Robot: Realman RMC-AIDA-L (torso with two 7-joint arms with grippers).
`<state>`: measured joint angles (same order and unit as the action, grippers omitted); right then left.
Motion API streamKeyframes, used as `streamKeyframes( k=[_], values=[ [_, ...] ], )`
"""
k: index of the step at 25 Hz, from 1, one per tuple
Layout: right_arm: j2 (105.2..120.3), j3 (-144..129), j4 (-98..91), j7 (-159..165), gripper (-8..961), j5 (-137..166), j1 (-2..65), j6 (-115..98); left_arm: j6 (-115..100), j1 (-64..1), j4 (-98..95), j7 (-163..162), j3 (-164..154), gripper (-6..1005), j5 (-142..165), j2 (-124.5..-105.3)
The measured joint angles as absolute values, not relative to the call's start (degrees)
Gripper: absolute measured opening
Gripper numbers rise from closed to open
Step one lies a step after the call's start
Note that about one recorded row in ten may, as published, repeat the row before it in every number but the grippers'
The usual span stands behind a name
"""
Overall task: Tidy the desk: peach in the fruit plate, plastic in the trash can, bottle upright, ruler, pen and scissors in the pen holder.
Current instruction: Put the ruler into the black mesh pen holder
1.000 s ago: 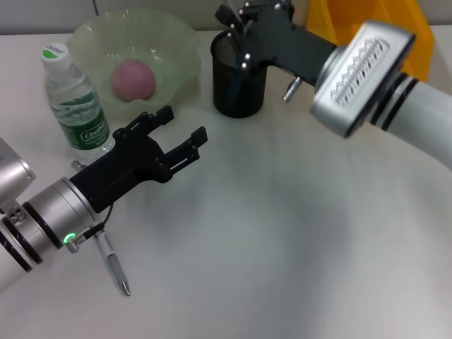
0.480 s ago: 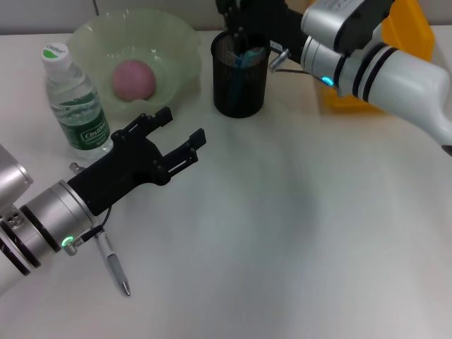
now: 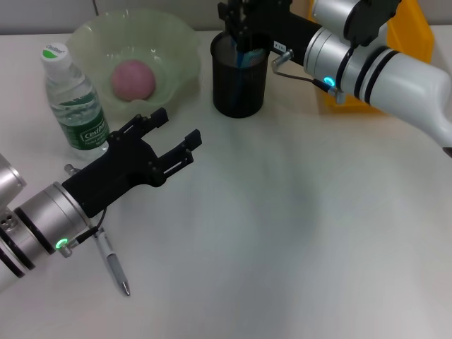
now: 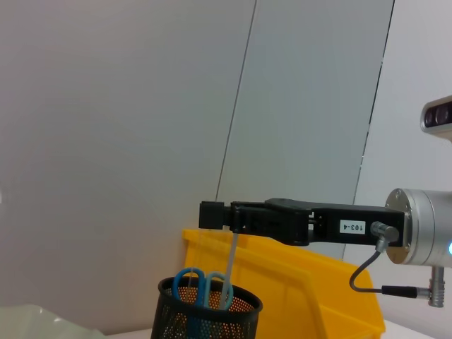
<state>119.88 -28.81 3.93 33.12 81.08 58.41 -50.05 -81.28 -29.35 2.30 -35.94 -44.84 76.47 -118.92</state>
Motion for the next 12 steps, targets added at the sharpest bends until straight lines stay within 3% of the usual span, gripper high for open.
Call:
streamKeyframes(
  k=[12],
  values=[
    [119.73, -28.72, 2.1, 41.35, 359, 81.07, 54.99, -57.48, -81.99, -28.54, 1.41, -36.11, -45.17, 780, 76.46, -118.89]
  ],
)
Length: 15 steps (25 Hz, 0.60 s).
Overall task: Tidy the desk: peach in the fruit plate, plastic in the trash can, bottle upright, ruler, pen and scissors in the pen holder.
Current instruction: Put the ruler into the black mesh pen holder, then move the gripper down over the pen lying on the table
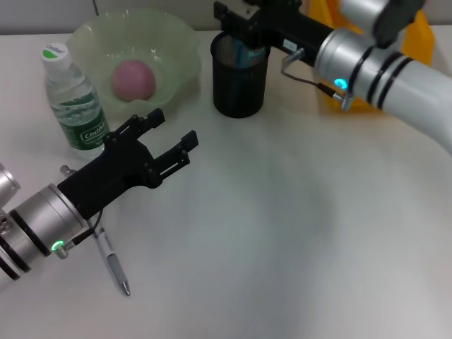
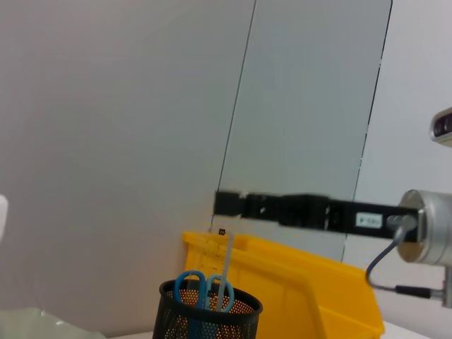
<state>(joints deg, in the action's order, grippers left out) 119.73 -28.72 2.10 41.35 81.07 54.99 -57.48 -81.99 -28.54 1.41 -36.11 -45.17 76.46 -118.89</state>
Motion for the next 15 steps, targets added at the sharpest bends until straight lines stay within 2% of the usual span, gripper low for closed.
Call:
streamKeyframes(
  k=[6, 9, 13, 15],
  values=[
    [119.53, -32.66, -4.86, 51.41, 589, 81.3, 47.64, -73.59, -82.36, -28.09, -0.5, -37.84, -45.58, 779, 76.54, -118.67],
    [119.3, -37.76, -12.98, 60.22, 702, 81.31, 40.21, -84.65, -82.72, -27.12, -4.03, -40.65, -46.72, 780, 77.0, -118.64],
    [119.06, -45.04, -20.69, 65.32, 714, 81.98, 34.94, -90.53, -83.19, -25.77, -9.26, -44.8, -50.31, 780, 77.17, -118.47],
    [118.94, -49.7, -26.69, 68.51, 721, 86.04, 30.81, -94.52, -83.04, -23.95, -17.7, -52.09, -58.11, 780, 77.27, -117.49]
  ],
)
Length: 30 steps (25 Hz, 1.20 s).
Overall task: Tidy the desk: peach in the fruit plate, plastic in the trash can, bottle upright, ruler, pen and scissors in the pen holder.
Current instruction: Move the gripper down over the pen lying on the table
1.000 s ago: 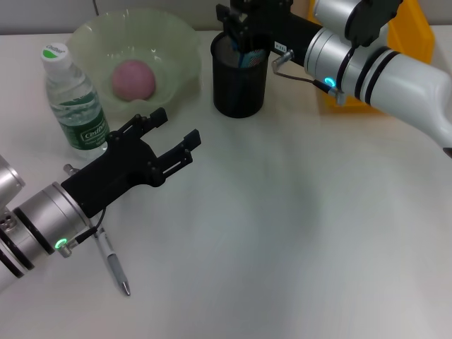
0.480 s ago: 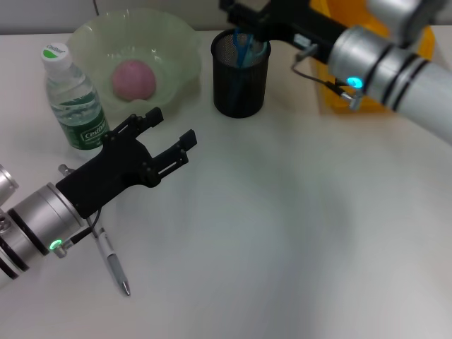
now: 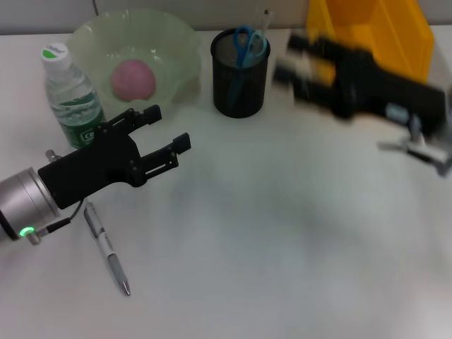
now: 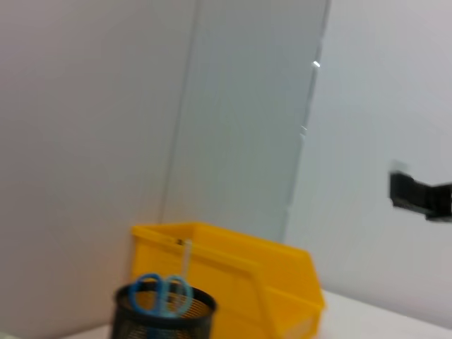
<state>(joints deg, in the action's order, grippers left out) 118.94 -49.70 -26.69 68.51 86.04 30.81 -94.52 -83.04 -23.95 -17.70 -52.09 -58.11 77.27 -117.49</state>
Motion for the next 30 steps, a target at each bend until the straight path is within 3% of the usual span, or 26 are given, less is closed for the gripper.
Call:
streamKeyframes(
  k=[6, 8, 15, 20, 25, 30],
  values=[
    [118.77, -49.37, -31.71, 70.62, 779, 99.03, 28.28, -96.49, -84.03, -23.01, -22.81, -57.33, -62.51, 779, 78.59, -115.52],
    [118.58, -48.53, -31.82, 69.95, 812, 103.59, 28.38, -96.27, -86.8, -23.26, -25.31, -61.03, -62.65, 779, 82.61, -114.01],
    [118.44, -47.97, -31.5, 68.56, 812, 107.55, 28.14, -91.8, -91.06, -23.48, -37.71, -68.8, -62.54, 774, 91.96, -112.41],
    [118.73, -47.71, -30.92, 68.94, 812, 107.35, 28.02, -90.65, -92.64, -25.5, -43.89, -72.32, -62.54, 762, 99.06, -112.25],
    [118.96, -46.52, -30.85, 70.73, 812, 107.26, 27.88, -88.85, -99.43, -31.04, -57.34, -72.35, -62.58, 750, 116.55, -113.81],
    [119.07, -43.53, -29.54, 71.12, 812, 107.13, 28.37, -87.22, -103.68, -32.37, -66.51, -70.21, -62.92, 749, 123.69, -114.64]
  ],
)
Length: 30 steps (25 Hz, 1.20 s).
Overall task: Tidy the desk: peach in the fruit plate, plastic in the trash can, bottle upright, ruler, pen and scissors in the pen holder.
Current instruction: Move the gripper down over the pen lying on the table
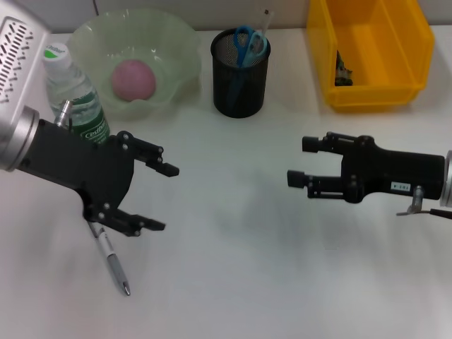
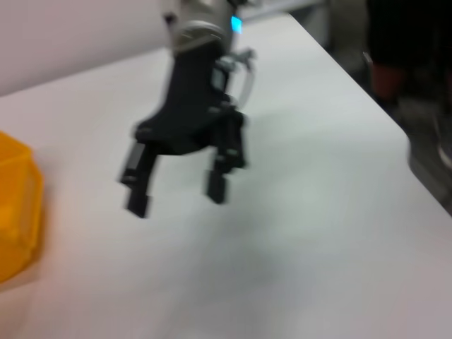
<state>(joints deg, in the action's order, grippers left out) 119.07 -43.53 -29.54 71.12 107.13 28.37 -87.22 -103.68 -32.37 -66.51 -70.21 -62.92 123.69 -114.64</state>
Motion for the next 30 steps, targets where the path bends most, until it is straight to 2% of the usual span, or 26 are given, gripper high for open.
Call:
streamKeyframes(
  k=[3, 5, 8, 21, 30],
  values=[
    [119.14, -42.93, -29.11, 71.18, 811, 107.13, 28.64, -87.13, -105.8, -32.85, -71.06, -68.06, -63.68, 749, 127.28, -115.35],
    [119.21, -42.84, -28.16, 71.19, 811, 107.12, 29.27, -87.09, -106.91, -33.23, -75.27, -65.08, -64.58, 748, 132.59, -116.74],
    [119.27, -42.83, -27.92, 71.2, 811, 107.12, 29.42, -87.09, -107.28, -33.45, -77.05, -63.61, -66.42, 748, 135.14, -117.22],
    [119.35, -42.63, -26.63, 72.45, 811, 106.47, 30.58, -85.14, -103.19, -35.19, -77.88, -63.2, -81.81, 746, 141.38, -113.86],
    [119.27, -42.62, -26.77, 73.17, 811, 105.55, 30.21, -84.3, -99.33, -36.6, -73.64, -64.12, -93.78, 745, 145.4, -112.91]
  ],
)
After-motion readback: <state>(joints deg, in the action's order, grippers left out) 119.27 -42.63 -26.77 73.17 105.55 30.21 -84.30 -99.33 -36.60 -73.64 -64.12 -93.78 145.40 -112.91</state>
